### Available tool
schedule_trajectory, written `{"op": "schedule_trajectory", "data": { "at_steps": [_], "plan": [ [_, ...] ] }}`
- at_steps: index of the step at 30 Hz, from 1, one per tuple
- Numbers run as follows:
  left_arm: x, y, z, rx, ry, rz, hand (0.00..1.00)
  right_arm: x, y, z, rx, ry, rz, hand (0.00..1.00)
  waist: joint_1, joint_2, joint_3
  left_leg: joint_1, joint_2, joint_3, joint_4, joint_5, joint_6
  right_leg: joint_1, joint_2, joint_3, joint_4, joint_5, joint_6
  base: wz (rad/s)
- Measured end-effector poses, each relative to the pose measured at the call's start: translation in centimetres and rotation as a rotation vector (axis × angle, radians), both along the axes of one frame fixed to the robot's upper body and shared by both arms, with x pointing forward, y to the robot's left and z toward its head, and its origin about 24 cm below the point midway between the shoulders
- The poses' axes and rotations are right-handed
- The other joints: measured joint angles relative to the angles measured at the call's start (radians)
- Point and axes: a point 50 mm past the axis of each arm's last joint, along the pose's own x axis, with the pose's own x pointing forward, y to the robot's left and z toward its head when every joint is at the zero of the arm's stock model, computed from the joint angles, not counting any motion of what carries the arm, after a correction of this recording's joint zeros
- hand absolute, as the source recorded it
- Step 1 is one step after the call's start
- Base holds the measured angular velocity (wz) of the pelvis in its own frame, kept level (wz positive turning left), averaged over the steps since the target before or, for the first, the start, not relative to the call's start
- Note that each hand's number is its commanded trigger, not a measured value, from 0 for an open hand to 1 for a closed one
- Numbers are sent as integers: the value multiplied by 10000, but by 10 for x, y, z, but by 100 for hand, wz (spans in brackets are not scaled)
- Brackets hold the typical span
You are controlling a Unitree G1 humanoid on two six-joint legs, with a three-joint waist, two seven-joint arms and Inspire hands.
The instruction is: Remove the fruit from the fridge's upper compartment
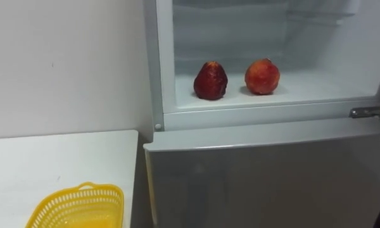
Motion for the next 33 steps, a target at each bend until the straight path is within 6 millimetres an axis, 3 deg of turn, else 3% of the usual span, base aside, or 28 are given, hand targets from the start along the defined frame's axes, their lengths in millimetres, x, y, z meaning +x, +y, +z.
{"op": "schedule_trajectory", "data": {
  "at_steps": [10,16,19,24,28,33],
  "plan": [
    [4,-4,-1,-167,203,-1018,0,21,1,0,28,-804,-78,0,-179,24,11,-1,10,-12,-10,-7,11,-50,-2,-1,56,-6,5,1],
    [23,-5,-1,-48,-206,-1861,0,70,-3,9,-802,-3337,432,0,-177,96,15,-303,55,246,-10,-31,46,-451,35,156,352,6,-18,-9],
    [28,-6,-1,9,-423,-2089,0,103,0,24,-1062,-5479,408,0,-283,126,6,-395,60,311,18,-31,46,-549,47,239,318,14,-23,-8],
    [33,-6,1,176,-1000,-2222,0,157,17,78,-1024,-9705,782,0,-480,202,-26,-447,93,563,35,-29,42,-713,95,435,165,106,-34,-13],
    [33,-6,2,340,-1267,-2299,0,165,23,109,-1018,-11475,514,0,-500,204,-42,-430,110,621,32,-29,41,-736,157,679,159,115,-45,-10],
    [21,-9,1,289,-1216,-2435,0,173,24,144,-899,-13396,-630,0,-907,198,-62,-485,130,809,33,-29,41,-781,183,993,185,124,-59,-14]
  ]
}}
